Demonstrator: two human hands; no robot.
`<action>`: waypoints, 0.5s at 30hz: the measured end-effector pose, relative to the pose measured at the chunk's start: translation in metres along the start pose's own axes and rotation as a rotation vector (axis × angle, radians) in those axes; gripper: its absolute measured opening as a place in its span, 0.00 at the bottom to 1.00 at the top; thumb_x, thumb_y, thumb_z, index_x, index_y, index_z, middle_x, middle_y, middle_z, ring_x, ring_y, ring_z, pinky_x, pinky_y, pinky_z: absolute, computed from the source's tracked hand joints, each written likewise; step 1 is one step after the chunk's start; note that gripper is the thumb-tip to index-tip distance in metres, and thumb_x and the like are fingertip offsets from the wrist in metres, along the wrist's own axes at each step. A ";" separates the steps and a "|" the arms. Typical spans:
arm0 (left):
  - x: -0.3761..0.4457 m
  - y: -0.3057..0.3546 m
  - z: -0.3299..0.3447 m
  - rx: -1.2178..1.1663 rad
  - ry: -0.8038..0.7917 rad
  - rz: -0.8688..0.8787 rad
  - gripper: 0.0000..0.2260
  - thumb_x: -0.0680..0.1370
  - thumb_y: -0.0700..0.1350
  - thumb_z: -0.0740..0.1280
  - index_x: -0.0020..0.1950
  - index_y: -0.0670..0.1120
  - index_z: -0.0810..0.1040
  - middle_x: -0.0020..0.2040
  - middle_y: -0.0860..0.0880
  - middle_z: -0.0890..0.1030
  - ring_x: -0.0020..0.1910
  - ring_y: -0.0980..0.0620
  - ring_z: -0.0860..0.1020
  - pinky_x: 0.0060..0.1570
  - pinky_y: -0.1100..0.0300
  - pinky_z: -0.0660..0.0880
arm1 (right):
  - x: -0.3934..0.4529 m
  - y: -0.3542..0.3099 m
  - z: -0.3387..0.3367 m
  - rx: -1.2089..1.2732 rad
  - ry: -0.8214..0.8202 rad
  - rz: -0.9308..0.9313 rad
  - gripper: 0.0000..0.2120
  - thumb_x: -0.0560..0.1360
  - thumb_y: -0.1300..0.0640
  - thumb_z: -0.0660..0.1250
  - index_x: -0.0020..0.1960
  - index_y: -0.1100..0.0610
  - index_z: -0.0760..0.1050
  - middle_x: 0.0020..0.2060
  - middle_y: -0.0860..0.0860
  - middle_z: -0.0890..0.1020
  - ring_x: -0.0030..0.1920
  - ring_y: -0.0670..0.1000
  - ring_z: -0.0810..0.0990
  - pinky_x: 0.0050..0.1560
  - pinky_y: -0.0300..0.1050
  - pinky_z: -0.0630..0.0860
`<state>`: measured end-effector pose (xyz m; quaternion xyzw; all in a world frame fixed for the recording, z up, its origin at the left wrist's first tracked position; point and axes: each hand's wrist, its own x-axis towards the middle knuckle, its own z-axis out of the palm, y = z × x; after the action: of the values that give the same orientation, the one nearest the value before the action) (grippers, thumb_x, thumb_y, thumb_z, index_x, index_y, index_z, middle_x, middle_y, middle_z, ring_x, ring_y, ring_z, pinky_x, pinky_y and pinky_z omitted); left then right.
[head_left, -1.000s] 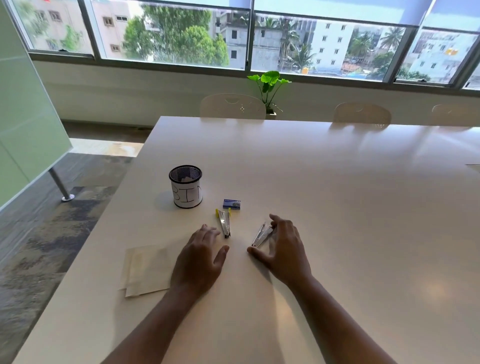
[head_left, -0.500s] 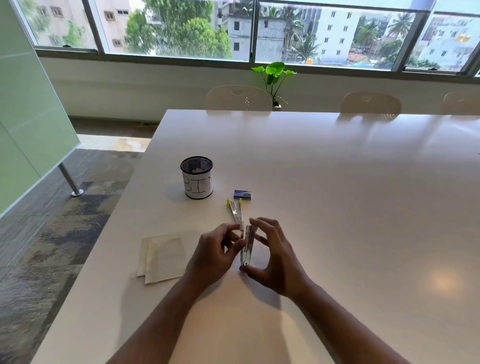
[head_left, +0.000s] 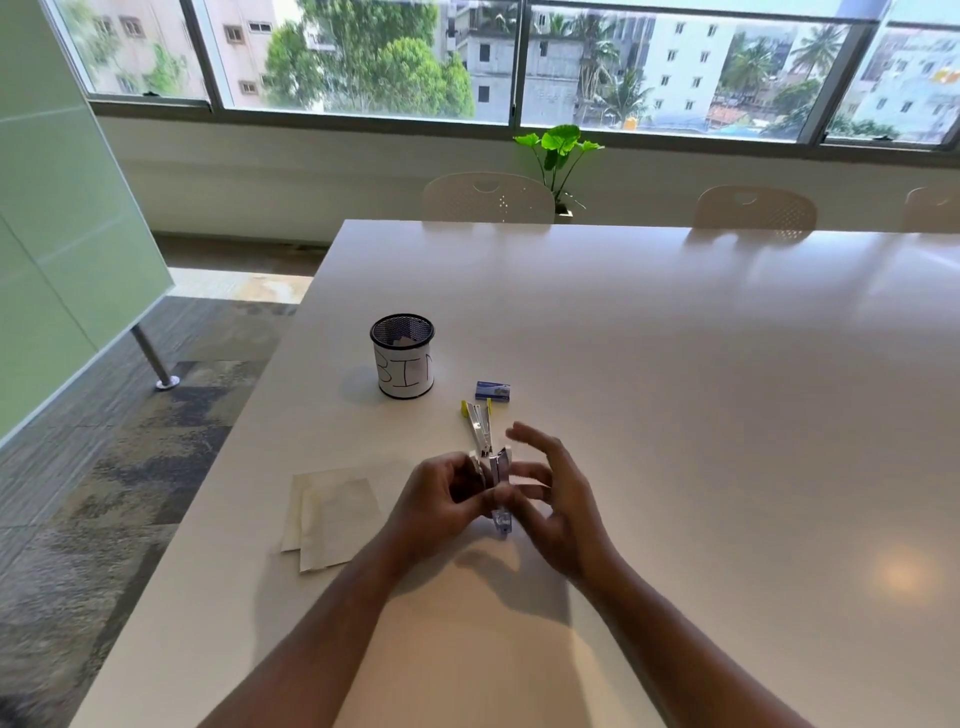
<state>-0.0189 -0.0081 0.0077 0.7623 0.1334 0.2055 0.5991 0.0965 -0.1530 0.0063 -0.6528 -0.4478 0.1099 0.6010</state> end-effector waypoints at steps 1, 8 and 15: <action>0.001 0.000 0.003 -0.007 0.024 -0.016 0.11 0.75 0.46 0.78 0.52 0.42 0.83 0.46 0.43 0.88 0.47 0.42 0.87 0.53 0.38 0.82 | 0.003 0.000 0.003 0.054 0.058 0.097 0.27 0.76 0.41 0.72 0.72 0.48 0.72 0.62 0.48 0.82 0.56 0.50 0.86 0.54 0.52 0.85; 0.004 -0.006 0.004 0.057 0.062 0.025 0.13 0.74 0.59 0.76 0.48 0.51 0.83 0.42 0.48 0.88 0.43 0.47 0.88 0.47 0.42 0.84 | 0.009 0.004 0.001 0.022 0.045 0.171 0.06 0.78 0.60 0.73 0.54 0.53 0.85 0.45 0.50 0.87 0.46 0.46 0.86 0.45 0.38 0.81; 0.002 -0.006 0.003 0.098 0.147 0.154 0.07 0.75 0.49 0.74 0.51 0.50 0.80 0.44 0.50 0.85 0.40 0.51 0.86 0.37 0.60 0.80 | 0.008 0.002 -0.004 0.021 -0.010 0.165 0.06 0.80 0.60 0.71 0.54 0.51 0.84 0.46 0.49 0.86 0.47 0.44 0.84 0.45 0.37 0.79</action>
<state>-0.0155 -0.0081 0.0015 0.7813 0.1282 0.2995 0.5323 0.1047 -0.1496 0.0083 -0.6805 -0.3944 0.1673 0.5945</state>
